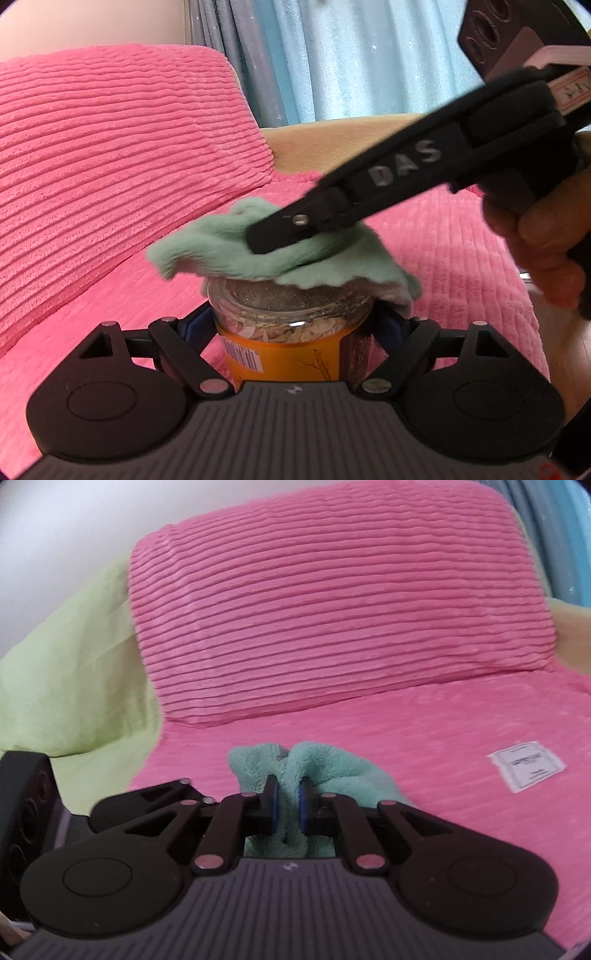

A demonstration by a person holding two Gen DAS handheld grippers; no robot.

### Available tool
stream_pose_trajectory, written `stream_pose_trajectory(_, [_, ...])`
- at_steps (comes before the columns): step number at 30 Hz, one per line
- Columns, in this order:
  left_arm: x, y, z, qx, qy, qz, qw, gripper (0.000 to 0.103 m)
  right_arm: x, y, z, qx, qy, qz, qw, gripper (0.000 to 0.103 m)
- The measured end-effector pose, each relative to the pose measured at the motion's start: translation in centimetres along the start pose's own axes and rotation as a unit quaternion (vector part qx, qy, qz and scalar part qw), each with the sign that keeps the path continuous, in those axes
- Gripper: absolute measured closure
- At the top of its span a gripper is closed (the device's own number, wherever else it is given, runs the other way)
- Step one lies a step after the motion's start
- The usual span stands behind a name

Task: Clean container
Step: 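Wipe the jar's lid with the right tool's cloth while the left tool holds the jar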

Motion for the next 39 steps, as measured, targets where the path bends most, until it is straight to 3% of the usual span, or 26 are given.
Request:
stream_pose_trajectory(5, [0.2, -0.1, 0.0, -0.001, -0.001, 0.000, 1.0000, 0.018, 1.4, -0.1, 0.1, 0.011, -0.016, 0.027, 0.999, 0.095])
stream_pose_trajectory(10, [0.2, -0.1, 0.1, 0.001, -0.001, 0.001, 1.0000, 0.017, 2.4, -0.2, 1.2, -0.006, 0.022, 0.055, 0.998, 0.093])
stream_pose_trajectory(28, [-0.7, 0.6, 0.2, -0.003, -0.001, 0.000, 1.0000, 0.018, 0.8, -0.1, 0.1, 0.028, -0.015, 0.021, 0.999, 0.096])
stream_pose_trajectory(35, [-0.9, 0.7, 0.5, 0.003, -0.002, 0.001, 1.0000, 0.018, 1.8, 0.0, 1.3, 0.007, 0.001, 0.061, 0.998, 0.093])
stream_pose_trajectory(39, [-0.9, 0.7, 0.5, 0.004, 0.000, 0.001, 1.0000, 0.018, 1.3, -0.1, 1.8, -0.010, 0.038, 0.057, 0.998, 0.093])
Point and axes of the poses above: each gripper's, at about its wrist camera, not at the fingertips, and x roughly against the way its jaws point, z to its left, y to its top, the point moved 2 cm from there along -x, roughly the way its jaws point, and after that the axes turned 13 degrees about y, right-handed, at the moved point
